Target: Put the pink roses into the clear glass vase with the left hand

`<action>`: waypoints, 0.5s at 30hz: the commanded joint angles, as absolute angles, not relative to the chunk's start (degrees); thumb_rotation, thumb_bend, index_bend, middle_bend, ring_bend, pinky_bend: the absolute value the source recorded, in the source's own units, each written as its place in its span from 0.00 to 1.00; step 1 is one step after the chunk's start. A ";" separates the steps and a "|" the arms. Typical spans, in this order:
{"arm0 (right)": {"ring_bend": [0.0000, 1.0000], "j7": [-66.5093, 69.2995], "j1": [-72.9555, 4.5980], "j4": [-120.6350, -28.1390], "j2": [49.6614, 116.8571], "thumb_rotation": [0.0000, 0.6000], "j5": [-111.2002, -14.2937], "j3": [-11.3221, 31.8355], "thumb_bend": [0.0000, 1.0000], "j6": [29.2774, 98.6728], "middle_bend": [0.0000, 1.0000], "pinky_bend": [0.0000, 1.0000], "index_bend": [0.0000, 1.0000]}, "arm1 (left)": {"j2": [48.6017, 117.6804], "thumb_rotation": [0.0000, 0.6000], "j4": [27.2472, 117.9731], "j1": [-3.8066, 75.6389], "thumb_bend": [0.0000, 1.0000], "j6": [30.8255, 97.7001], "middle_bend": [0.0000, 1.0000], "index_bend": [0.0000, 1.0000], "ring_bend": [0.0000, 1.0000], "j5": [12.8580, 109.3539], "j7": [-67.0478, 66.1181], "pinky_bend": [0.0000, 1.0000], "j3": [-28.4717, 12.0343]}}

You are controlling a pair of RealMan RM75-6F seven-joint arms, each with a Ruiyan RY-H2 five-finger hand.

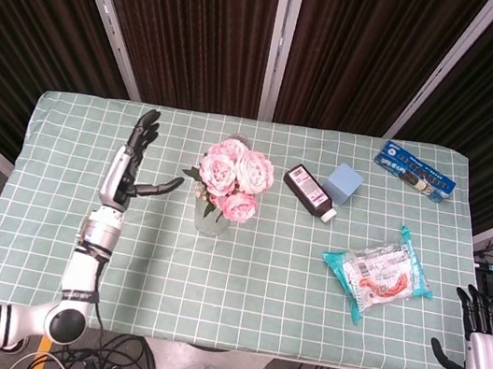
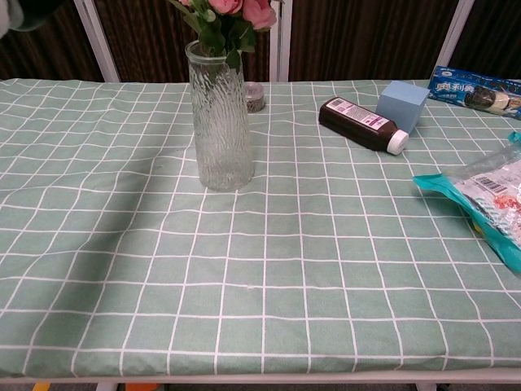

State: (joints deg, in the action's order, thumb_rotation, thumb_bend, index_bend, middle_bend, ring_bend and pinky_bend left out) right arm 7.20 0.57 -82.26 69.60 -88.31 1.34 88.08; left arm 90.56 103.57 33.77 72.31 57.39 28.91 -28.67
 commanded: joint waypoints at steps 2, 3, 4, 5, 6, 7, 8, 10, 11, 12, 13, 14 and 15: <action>0.00 6.98 0.33 -82.31 69.82 1.00 -88.72 1.21 0.17 87.88 0.01 0.00 0.01 | 86.97 1.00 104.38 29.43 0.11 73.60 0.00 0.01 0.00 58.90 32.04 0.04 -28.20; 0.00 6.88 0.27 -82.36 69.87 1.00 -88.87 1.17 0.17 87.87 0.01 0.00 0.01 | 86.32 1.00 104.03 28.56 0.11 74.02 0.00 0.01 0.00 59.54 32.46 0.04 -27.85; 0.00 6.73 0.20 -82.45 69.91 1.00 -89.05 1.13 0.17 87.88 0.01 0.00 0.01 | 85.50 1.00 103.60 27.31 0.11 74.68 0.00 0.01 0.00 60.57 32.93 0.04 -27.09; 0.00 6.62 0.15 -82.51 69.91 1.00 -89.17 1.12 0.17 87.90 0.01 0.00 0.01 | 84.85 1.00 103.15 26.35 0.11 75.27 0.00 0.01 0.00 61.54 33.10 0.04 -26.39; 0.00 6.51 0.11 -82.57 69.92 1.00 -89.28 1.10 0.17 87.92 0.01 0.00 0.01 | 84.21 1.00 102.41 25.45 0.11 76.01 0.00 0.01 0.00 62.68 32.87 0.04 -25.58; 0.00 6.42 0.07 -82.65 69.92 1.00 -89.42 1.09 0.17 87.99 0.01 0.00 0.01 | 83.43 1.00 101.03 24.38 0.11 77.07 0.00 0.01 0.00 64.49 32.16 0.04 -24.33; 0.00 6.40 0.05 -82.70 69.93 1.00 -89.52 1.08 0.17 88.05 0.01 0.00 0.01 | 82.88 1.00 99.69 23.66 0.12 77.93 0.00 0.01 0.00 66.13 31.57 0.04 -23.35; 0.00 6.41 0.01 -82.64 70.01 1.00 -89.65 1.05 0.17 88.09 0.01 0.00 0.01 | 81.60 1.00 96.19 21.87 0.12 80.07 0.00 0.01 0.00 70.60 29.72 0.05 -20.27; 0.00 6.45 -0.01 -82.55 70.04 1.00 -89.64 1.01 0.17 88.01 0.01 0.00 0.01 | 80.57 1.00 93.81 21.50 0.12 80.65 0.00 0.01 0.00 72.77 28.18 0.05 -19.14; 0.00 6.51 -0.03 -82.47 70.06 1.00 -89.59 0.99 0.17 87.92 0.01 0.00 0.01 | 79.84 1.00 92.09 20.78 0.12 81.47 0.00 0.01 0.00 74.83 26.57 0.05 -17.50; 0.00 6.60 -0.03 -82.38 70.08 1.00 -89.51 0.97 0.17 87.82 0.01 0.00 0.01 | 79.02 1.00 90.27 20.00 0.12 82.41 0.00 0.01 0.00 77.30 24.55 0.05 -15.53; 0.00 6.79 -0.02 -82.24 70.10 1.00 -89.40 0.97 0.17 87.75 0.01 0.00 0.01 | 77.95 1.00 87.65 18.86 0.12 83.86 0.00 0.02 0.00 80.89 21.17 0.06 -12.59; 0.00 6.91 -0.01 -82.17 70.10 1.00 -89.34 0.98 0.17 87.74 0.01 0.00 0.01 | 77.43 1.00 86.24 18.29 0.12 84.60 0.00 0.02 0.00 82.72 19.10 0.08 -11.06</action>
State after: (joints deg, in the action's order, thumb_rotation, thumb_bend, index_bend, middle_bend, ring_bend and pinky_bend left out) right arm 6.86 -0.02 -82.23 70.09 -89.39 0.98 87.77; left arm 80.44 91.54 21.27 81.00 75.73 25.78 -17.25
